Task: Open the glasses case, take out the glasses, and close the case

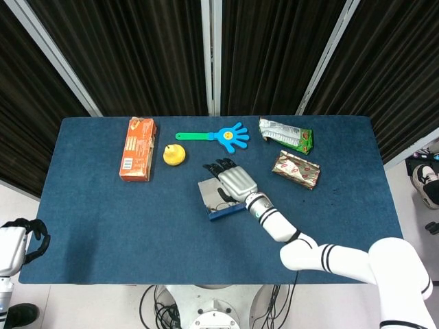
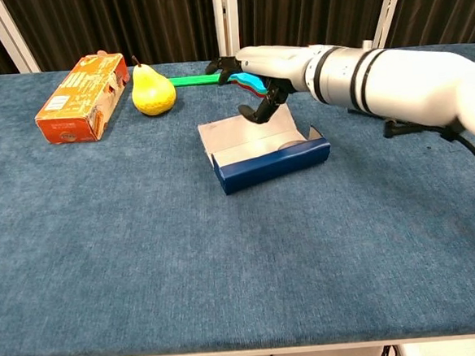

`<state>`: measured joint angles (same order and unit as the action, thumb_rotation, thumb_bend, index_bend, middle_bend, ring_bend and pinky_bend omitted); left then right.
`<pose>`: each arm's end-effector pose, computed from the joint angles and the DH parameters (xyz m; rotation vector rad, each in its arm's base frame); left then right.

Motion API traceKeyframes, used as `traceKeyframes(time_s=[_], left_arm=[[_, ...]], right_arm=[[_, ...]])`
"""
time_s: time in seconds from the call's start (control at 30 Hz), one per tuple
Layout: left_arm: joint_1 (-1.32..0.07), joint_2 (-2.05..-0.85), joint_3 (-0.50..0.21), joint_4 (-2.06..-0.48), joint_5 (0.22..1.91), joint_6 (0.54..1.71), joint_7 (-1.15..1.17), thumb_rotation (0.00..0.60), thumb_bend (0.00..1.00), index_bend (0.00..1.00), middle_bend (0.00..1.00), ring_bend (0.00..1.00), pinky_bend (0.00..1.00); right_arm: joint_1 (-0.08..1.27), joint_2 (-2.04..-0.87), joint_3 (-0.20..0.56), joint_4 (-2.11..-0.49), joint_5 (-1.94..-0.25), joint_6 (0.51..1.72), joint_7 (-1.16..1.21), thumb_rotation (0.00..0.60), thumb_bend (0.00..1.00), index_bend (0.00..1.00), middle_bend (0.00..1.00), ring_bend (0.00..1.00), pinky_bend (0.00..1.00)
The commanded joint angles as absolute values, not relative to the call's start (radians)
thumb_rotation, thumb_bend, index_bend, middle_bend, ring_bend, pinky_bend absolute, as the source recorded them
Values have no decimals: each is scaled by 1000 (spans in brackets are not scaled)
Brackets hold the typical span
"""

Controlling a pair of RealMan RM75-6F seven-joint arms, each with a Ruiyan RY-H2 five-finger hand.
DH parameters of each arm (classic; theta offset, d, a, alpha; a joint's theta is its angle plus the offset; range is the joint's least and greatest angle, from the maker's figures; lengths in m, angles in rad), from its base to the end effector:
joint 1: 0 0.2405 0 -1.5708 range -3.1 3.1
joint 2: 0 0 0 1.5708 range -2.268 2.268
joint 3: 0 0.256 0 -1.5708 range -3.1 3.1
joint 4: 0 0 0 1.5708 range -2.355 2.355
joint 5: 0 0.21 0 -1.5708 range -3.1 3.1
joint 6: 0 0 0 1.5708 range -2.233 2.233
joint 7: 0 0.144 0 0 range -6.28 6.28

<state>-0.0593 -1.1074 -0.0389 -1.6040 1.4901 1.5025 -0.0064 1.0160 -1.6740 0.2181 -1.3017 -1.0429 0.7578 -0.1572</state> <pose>-0.3191 0.1709 0.1651 -1.3596 -0.9070 -0.8780 -0.0645 -0.3816 -0.0627 2.0496 -1.0590 1.0220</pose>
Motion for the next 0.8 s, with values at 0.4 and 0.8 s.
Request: traceKeyframes(time_s=[0.4, 0.8], left_arm=[[-59, -1108, -39, -1605, 1490, 1503, -3, 600, 379, 608, 629, 457, 513], [-59, -1108, -39, -1605, 1490, 1503, -1, 600, 380, 608, 629, 458, 514]], right_arm=[[875, -1544, 80, -1469, -1235, 826, -83, 600, 525, 81, 240, 0, 0], [816, -1487, 46, -1478, -1250, 820, -59, 600, 526, 84, 248, 0, 0]])
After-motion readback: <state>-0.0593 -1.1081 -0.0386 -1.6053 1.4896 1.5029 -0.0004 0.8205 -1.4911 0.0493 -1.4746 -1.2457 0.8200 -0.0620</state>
